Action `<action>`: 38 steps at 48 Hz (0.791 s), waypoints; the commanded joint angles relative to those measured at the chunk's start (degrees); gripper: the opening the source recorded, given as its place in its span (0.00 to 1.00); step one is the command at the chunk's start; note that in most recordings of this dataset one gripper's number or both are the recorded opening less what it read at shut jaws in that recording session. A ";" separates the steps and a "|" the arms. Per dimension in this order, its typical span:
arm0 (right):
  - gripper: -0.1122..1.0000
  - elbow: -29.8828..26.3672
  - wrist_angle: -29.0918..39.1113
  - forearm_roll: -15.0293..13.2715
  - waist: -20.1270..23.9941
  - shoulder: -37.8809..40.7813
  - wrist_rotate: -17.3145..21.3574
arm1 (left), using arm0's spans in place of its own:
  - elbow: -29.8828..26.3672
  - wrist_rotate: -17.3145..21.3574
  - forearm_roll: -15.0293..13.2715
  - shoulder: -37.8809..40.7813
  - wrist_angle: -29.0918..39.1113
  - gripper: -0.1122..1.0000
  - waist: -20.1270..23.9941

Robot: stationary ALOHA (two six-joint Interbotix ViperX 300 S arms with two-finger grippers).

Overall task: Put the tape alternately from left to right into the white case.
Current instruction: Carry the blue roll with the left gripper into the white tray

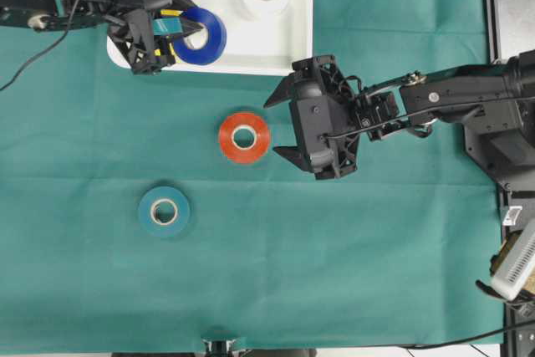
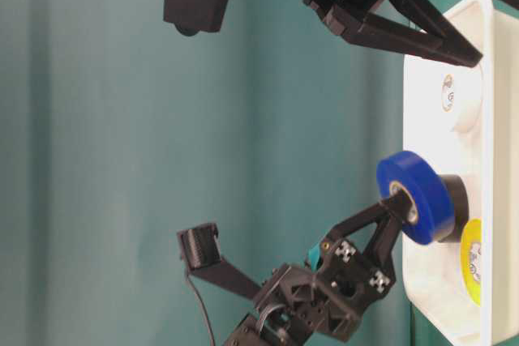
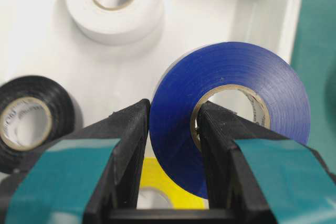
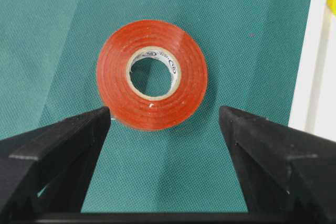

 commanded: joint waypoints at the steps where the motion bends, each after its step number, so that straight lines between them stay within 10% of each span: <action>1: 0.84 -1.14 -0.44 0.09 0.18 -0.53 0.00 | -2.20 0.53 0.09 0.09 -0.79 0.34 0.79; 38: 0.84 -1.05 -0.44 0.09 0.18 -0.53 0.00 | -5.63 0.79 0.09 4.92 -0.88 0.34 3.43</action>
